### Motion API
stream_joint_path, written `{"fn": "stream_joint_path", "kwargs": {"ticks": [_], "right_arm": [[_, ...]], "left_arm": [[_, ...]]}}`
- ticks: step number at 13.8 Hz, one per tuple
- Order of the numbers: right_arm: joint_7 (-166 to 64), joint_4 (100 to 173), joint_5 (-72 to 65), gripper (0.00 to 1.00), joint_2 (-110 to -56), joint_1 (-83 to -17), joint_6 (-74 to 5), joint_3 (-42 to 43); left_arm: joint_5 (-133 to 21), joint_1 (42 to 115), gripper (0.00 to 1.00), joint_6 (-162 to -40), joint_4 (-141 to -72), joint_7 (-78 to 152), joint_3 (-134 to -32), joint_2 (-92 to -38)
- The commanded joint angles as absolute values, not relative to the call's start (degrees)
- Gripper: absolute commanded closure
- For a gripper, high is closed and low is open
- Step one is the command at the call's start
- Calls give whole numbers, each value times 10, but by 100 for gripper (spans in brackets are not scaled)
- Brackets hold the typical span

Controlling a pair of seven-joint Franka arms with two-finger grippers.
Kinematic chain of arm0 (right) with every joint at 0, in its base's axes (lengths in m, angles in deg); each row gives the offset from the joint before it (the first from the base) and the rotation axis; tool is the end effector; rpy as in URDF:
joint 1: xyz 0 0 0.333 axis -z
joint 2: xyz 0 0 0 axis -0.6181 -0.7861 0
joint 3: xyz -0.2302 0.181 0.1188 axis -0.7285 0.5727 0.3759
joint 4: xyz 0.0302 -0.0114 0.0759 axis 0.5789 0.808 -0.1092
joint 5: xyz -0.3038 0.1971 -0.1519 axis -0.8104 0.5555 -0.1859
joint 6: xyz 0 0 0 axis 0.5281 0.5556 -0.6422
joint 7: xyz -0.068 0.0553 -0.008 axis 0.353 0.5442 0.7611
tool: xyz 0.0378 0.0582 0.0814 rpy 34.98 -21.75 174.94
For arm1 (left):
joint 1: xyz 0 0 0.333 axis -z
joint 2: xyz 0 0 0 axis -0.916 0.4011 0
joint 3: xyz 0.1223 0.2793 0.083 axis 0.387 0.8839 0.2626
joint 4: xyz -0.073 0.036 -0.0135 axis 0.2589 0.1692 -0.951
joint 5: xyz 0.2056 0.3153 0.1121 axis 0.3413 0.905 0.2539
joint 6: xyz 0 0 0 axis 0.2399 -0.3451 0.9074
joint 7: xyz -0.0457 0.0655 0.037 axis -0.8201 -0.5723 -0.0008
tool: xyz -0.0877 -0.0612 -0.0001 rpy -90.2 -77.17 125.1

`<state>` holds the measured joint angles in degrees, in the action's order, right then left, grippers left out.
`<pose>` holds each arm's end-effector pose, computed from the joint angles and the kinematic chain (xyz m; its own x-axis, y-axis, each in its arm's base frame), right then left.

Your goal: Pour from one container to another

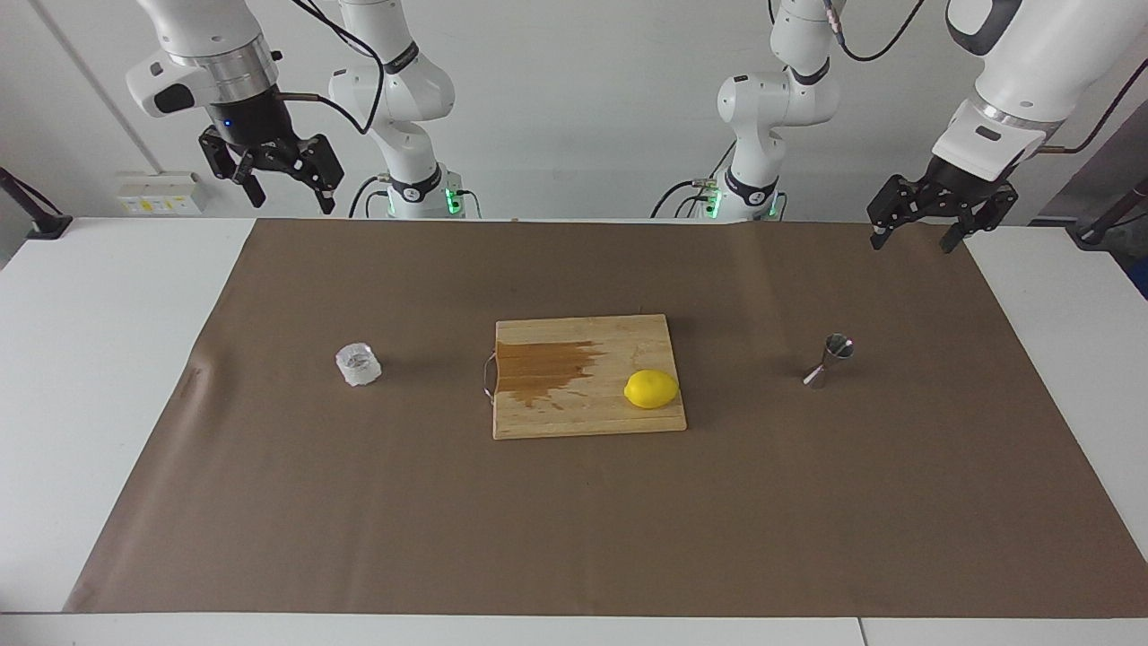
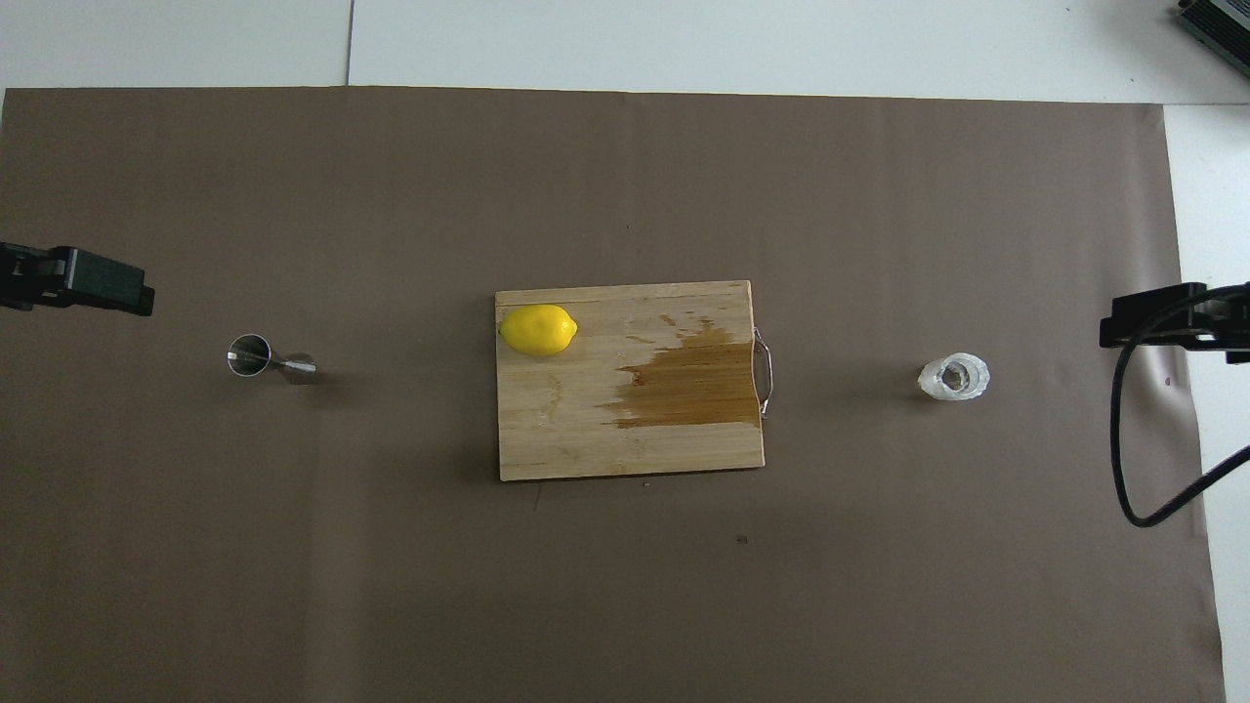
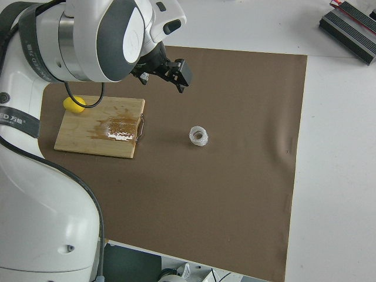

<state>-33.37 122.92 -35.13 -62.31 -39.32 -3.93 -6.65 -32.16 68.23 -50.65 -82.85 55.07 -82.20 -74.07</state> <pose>0.5174 0.0100 0.6725 0.9885 -0.1450 0.0437 -0.1453 -0.9894 0.0050 0.5534 -0.0395 0.6489 0.9931 -0.1154 0.0226 -0.1160 -0.9930 0.0236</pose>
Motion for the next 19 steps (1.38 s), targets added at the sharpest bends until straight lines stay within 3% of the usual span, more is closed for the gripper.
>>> {"fn": "stream_joint_path", "kwargs": {"ticks": [1,13,19], "right_arm": [[-346,1229,-336,0,-617,-384,-31,-64],[-347,1229,-336,0,-617,-384,-31,-64],[-346,1229,-336,0,-618,-384,-31,-64]], "left_arm": [[-327,685,0,-502,-834,565,-819,-745],[-309,683,0,-492,-838,567,-819,-749],[-293,678,0,-453,-721,566,-803,-624]]}}
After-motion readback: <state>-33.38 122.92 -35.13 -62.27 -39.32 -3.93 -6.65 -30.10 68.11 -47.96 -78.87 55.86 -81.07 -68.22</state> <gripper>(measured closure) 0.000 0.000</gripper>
